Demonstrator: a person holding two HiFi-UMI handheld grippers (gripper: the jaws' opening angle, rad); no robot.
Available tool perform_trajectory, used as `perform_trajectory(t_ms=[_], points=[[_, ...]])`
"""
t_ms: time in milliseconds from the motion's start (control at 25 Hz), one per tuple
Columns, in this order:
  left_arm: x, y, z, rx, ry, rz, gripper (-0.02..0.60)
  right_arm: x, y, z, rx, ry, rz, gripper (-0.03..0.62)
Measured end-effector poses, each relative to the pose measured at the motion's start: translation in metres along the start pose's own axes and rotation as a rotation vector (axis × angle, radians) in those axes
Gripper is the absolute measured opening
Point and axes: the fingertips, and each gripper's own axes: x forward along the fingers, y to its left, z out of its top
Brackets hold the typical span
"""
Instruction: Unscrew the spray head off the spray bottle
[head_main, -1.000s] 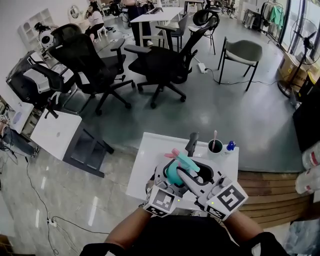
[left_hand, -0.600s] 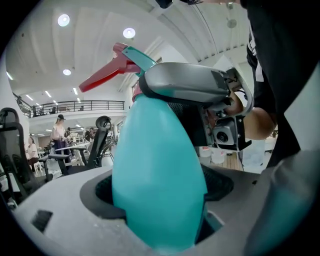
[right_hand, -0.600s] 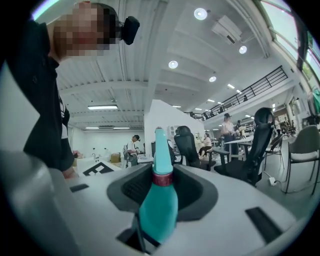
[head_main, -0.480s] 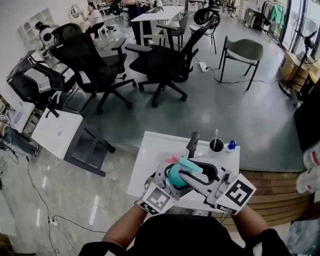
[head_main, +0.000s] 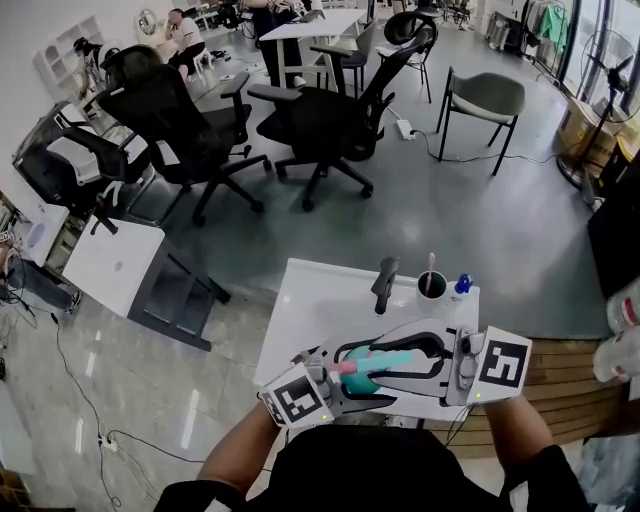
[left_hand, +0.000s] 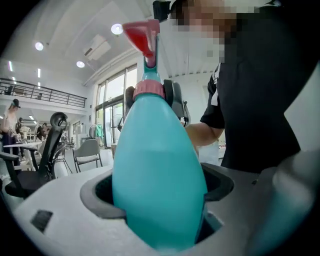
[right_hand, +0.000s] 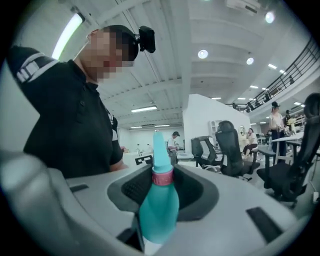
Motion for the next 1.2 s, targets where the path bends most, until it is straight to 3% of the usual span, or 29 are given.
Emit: perform_trajectory(t_ms=[160, 280, 400, 600, 960, 1200], points=[[-0.001, 0.018, -0.004, -0.039, -0.003, 0.101, 0.446, -0.001, -0.014, -0.002, -0.023, -0.047, -0.112, 0.148], [-0.006, 0.038, -0.015, -0.014, 0.047, 0.208, 0.446, -0.003, -0.029, -0.002, 0.003, -0.087, -0.246, 0.195], [-0.008, 0.053, -0.02, -0.007, 0.075, 0.311, 0.446, -0.005, -0.041, -0.006, 0.011, -0.096, -0.356, 0.195], [-0.011, 0.069, -0.026, -0.079, 0.073, 0.426, 0.446, -0.003, -0.053, -0.008, 0.042, -0.123, -0.49, 0.195], [-0.008, 0.077, -0.046, -0.068, 0.156, 0.527, 0.446, 0.0, -0.066, -0.022, 0.026, -0.088, -0.659, 0.158], [-0.008, 0.076, -0.055, -0.086, 0.159, 0.534, 0.446, -0.001, -0.067, -0.02, 0.066, -0.117, -0.648, 0.146]])
